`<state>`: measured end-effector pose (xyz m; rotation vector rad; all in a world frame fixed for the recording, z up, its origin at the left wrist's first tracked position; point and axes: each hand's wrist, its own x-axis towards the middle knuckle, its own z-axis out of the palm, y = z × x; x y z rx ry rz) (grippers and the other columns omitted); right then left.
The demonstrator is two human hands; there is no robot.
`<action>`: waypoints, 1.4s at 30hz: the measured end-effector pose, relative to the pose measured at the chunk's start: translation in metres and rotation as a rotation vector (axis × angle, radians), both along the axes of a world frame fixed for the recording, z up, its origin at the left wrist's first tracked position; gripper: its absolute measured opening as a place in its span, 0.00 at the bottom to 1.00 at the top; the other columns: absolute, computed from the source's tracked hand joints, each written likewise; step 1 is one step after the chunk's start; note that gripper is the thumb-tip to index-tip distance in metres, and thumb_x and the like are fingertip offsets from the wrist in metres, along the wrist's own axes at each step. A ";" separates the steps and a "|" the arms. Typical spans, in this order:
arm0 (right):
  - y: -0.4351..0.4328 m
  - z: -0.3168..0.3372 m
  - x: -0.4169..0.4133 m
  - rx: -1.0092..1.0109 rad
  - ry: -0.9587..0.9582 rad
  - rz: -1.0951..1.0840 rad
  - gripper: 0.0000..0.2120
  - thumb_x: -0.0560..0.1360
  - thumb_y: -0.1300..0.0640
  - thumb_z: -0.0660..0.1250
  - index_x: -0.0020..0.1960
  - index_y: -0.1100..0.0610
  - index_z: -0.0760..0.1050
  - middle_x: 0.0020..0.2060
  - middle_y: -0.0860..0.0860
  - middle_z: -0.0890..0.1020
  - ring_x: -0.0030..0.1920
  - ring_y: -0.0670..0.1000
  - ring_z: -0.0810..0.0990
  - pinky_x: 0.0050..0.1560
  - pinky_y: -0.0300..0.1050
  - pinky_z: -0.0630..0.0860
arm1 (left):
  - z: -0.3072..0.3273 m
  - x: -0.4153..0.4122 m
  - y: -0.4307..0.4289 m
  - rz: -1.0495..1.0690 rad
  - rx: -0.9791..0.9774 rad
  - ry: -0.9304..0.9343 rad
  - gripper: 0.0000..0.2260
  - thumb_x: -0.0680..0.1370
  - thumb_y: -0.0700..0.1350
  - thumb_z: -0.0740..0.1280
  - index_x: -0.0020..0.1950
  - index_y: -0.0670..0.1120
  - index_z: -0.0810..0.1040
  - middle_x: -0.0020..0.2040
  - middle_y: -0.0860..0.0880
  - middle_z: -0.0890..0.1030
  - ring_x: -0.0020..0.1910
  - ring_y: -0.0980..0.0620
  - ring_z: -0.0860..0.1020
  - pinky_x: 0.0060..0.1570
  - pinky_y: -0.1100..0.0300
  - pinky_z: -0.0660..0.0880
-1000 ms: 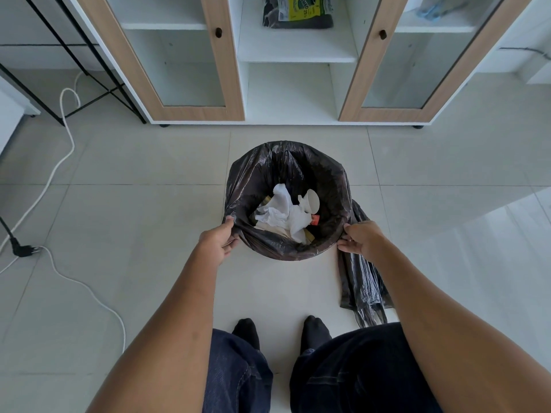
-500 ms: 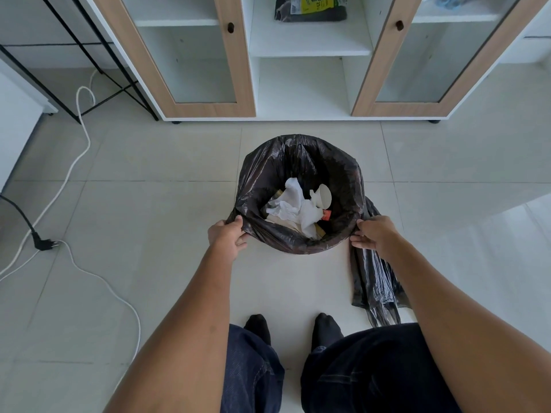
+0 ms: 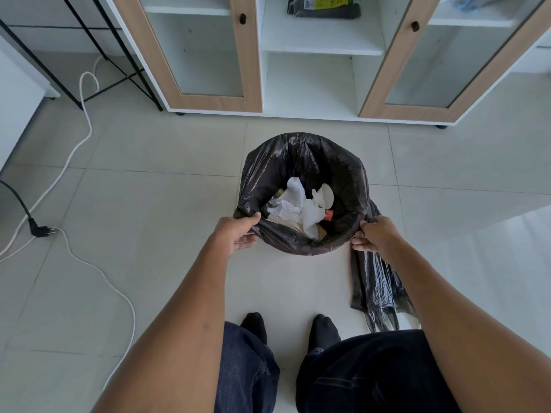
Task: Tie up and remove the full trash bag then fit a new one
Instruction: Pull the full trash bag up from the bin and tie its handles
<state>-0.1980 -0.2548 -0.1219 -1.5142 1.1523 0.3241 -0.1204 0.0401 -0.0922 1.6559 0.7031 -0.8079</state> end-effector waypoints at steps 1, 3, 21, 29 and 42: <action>0.000 0.000 0.000 0.011 -0.006 -0.008 0.10 0.82 0.64 0.58 0.42 0.59 0.67 0.29 0.57 0.73 0.18 0.51 0.75 0.28 0.51 0.81 | 0.001 0.000 0.000 -0.029 -0.004 0.006 0.16 0.75 0.49 0.74 0.55 0.39 0.79 0.46 0.42 0.83 0.36 0.50 0.81 0.35 0.58 0.82; -0.001 0.000 0.000 0.018 -0.016 -0.011 0.10 0.82 0.64 0.58 0.42 0.59 0.67 0.29 0.57 0.73 0.19 0.51 0.76 0.26 0.49 0.80 | 0.002 0.001 -0.001 -0.065 -0.023 0.002 0.15 0.78 0.46 0.71 0.58 0.36 0.78 0.50 0.41 0.83 0.37 0.48 0.82 0.36 0.60 0.83; 0.044 0.030 -0.003 -0.731 -0.171 0.810 0.13 0.72 0.54 0.67 0.56 0.51 0.72 0.39 0.52 0.82 0.40 0.57 0.81 0.37 0.48 0.78 | 0.009 0.010 0.007 -0.160 0.069 -0.026 0.07 0.79 0.39 0.70 0.45 0.36 0.76 0.36 0.40 0.80 0.30 0.49 0.80 0.25 0.61 0.80; 0.101 0.024 -0.003 -0.810 -0.190 1.250 0.22 0.72 0.36 0.64 0.53 0.53 0.76 0.48 0.50 0.78 0.46 0.55 0.79 0.46 0.50 0.78 | 0.006 0.016 0.016 -0.076 0.010 -0.055 0.05 0.77 0.36 0.71 0.44 0.36 0.78 0.38 0.41 0.82 0.32 0.48 0.81 0.27 0.61 0.81; 0.150 0.001 0.007 -1.052 -0.324 1.321 0.21 0.79 0.38 0.57 0.43 0.55 0.74 0.42 0.54 0.79 0.46 0.56 0.78 0.38 0.46 0.68 | 0.011 0.026 0.027 -0.132 -0.061 -0.009 0.08 0.78 0.39 0.70 0.51 0.34 0.79 0.41 0.38 0.84 0.33 0.50 0.83 0.35 0.62 0.83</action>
